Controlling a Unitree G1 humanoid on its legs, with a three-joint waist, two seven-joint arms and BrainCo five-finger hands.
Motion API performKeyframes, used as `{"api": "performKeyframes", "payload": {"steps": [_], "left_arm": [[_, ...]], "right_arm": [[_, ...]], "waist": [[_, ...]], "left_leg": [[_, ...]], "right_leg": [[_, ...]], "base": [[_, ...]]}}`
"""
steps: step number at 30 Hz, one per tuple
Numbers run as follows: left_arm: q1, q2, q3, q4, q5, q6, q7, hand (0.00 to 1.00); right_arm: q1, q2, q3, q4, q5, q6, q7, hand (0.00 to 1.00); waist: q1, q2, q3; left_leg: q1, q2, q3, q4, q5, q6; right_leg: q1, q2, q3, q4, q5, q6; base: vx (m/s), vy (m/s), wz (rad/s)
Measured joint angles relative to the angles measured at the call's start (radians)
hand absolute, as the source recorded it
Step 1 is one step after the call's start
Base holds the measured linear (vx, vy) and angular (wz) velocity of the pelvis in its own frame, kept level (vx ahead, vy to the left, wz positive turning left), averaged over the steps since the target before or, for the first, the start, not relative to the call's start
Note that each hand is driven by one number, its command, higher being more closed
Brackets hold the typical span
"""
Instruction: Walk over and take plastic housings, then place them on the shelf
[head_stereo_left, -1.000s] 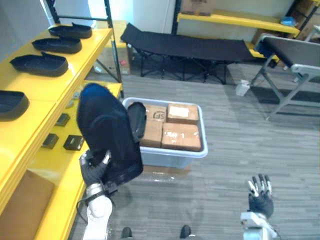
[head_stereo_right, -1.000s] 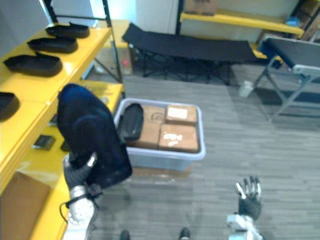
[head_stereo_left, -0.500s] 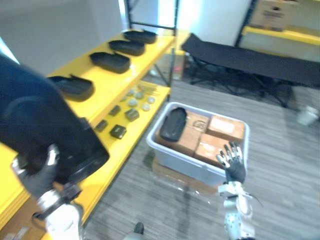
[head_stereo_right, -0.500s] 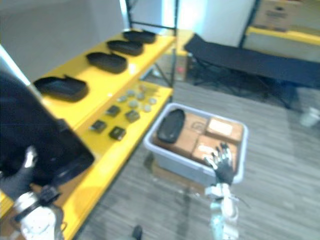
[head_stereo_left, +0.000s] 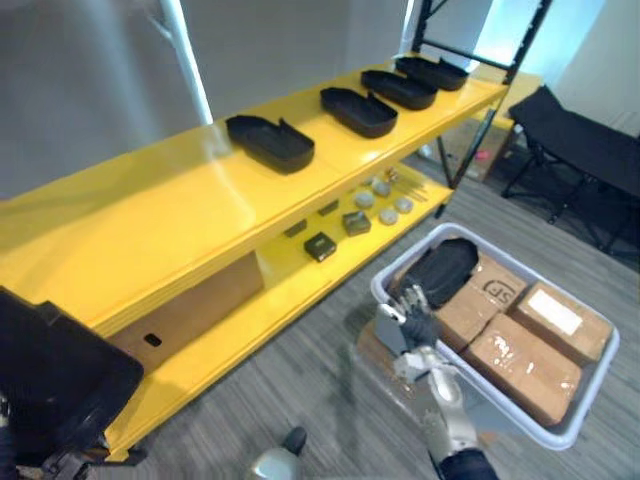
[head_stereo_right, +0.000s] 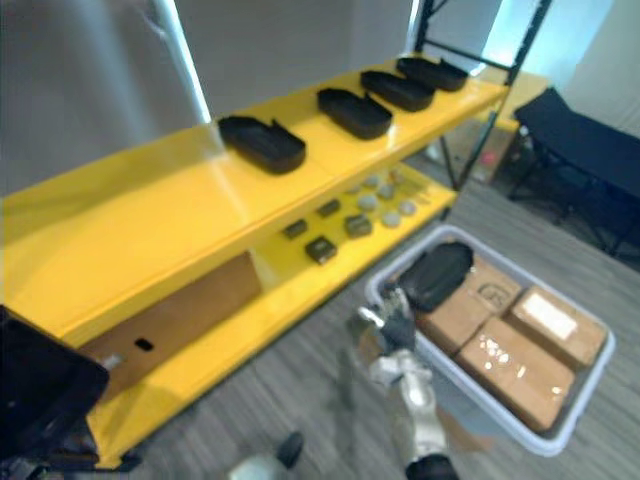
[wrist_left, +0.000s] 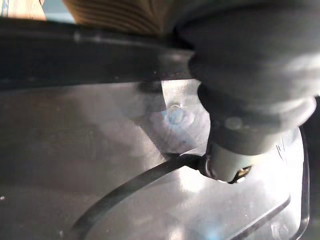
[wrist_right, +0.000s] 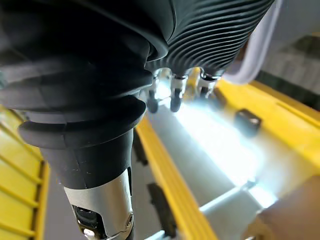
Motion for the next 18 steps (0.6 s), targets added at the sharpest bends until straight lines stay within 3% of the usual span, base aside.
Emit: {"api": "performKeyframes", "payload": {"steps": [3, 5, 8, 9, 10, 11, 12, 15, 18], "left_arm": [[-0.004, 0.003, -0.008, 0.008, -0.065, 0.000, -0.067, 1.00], [-0.001, 0.001, -0.009, 0.014, -0.075, 0.000, -0.072, 1.00], [0.003, 0.000, -0.037, 0.028, -0.075, 0.000, -0.076, 1.00], [0.002, 0.000, -0.038, 0.028, -0.075, 0.000, -0.077, 1.00], [-0.001, 0.004, -0.039, 0.028, -0.075, -0.001, -0.080, 1.00], [-0.002, 0.002, -0.043, 0.028, -0.075, -0.001, -0.083, 1.00], [-0.003, 0.004, -0.055, 0.027, -0.075, -0.002, -0.092, 1.00], [-0.021, 0.025, -0.107, 0.027, -0.076, -0.002, -0.143, 1.00], [-0.033, 0.089, -0.194, 0.026, -0.077, -0.001, -0.165, 1.00]], "right_arm": [[0.021, -0.020, -0.045, 0.000, -0.002, -0.002, 0.003, 0.00], [0.010, -0.019, -0.042, 0.000, -0.025, -0.002, 0.015, 0.00], [-0.001, -0.021, -0.042, 0.000, -0.040, -0.004, 0.056, 0.00], [-0.006, -0.021, -0.042, 0.000, -0.040, -0.004, 0.067, 0.00], [-0.013, -0.022, -0.041, -0.004, -0.040, -0.005, 0.086, 0.00], [-0.011, -0.025, -0.041, -0.004, -0.041, -0.005, 0.089, 0.00], [0.000, -0.030, -0.043, -0.006, -0.042, -0.009, 0.089, 0.00], [0.096, -0.040, -0.056, -0.083, -0.038, -0.024, 0.063, 0.00], [0.162, -0.042, -0.079, -0.119, -0.037, -0.045, 0.048, 0.00]], "waist": [[0.011, 0.016, 0.034], [0.027, 0.023, 0.056], [0.026, 0.040, 0.073], [0.026, 0.041, 0.079], [0.023, 0.034, 0.093], [0.020, 0.035, 0.094], [0.002, 0.037, 0.095], [-0.059, 0.040, 0.095], [-0.063, 0.042, 0.100]], "left_leg": [[-0.023, -0.009, -0.035, 0.005, 0.050, -0.004], [-0.019, -0.012, -0.036, 0.008, 0.054, -0.004], [-0.015, -0.020, -0.022, 0.034, 0.033, 0.002], [-0.018, -0.019, -0.009, 0.043, 0.029, 0.003], [-0.027, -0.026, 0.008, 0.057, 0.028, 0.002], [-0.038, -0.024, 0.009, 0.061, 0.028, 0.002], [-0.055, -0.015, 0.011, 0.062, 0.028, 0.003], [-0.098, -0.027, -0.053, 0.048, 0.077, 0.005], [-0.130, -0.034, -0.119, 0.006, 0.133, -0.006]], "right_leg": [[0.019, -0.004, -0.016, 0.034, 0.000, 0.000], [0.019, -0.011, 0.004, 0.048, 0.000, 0.000], [0.030, -0.021, 0.021, 0.055, -0.008, -0.012], [0.029, -0.022, 0.035, 0.054, -0.018, -0.022], [0.020, -0.024, 0.063, 0.052, -0.077, -0.019], [0.006, -0.018, 0.086, 0.057, -0.089, -0.003], [-0.028, -0.005, 0.146, 0.079, -0.128, 0.007], [-0.089, 0.066, 0.324, 0.148, -0.219, -0.012], [-0.132, 0.092, 0.358, 0.207, -0.249, -0.030]], "base": [[-0.03, 0.075, 0.89], [-0.03, 0.068, 0.15], [-0.06, 0.074, -0.06], [-0.12, 0.067, -0.28], [-0.10, 0.032, -0.19], [-0.18, 0.027, 0.01], [-0.19, -0.014, 0.54], [-0.17, -0.074, 1.01], [-0.06, -0.144, 0.84]]}}
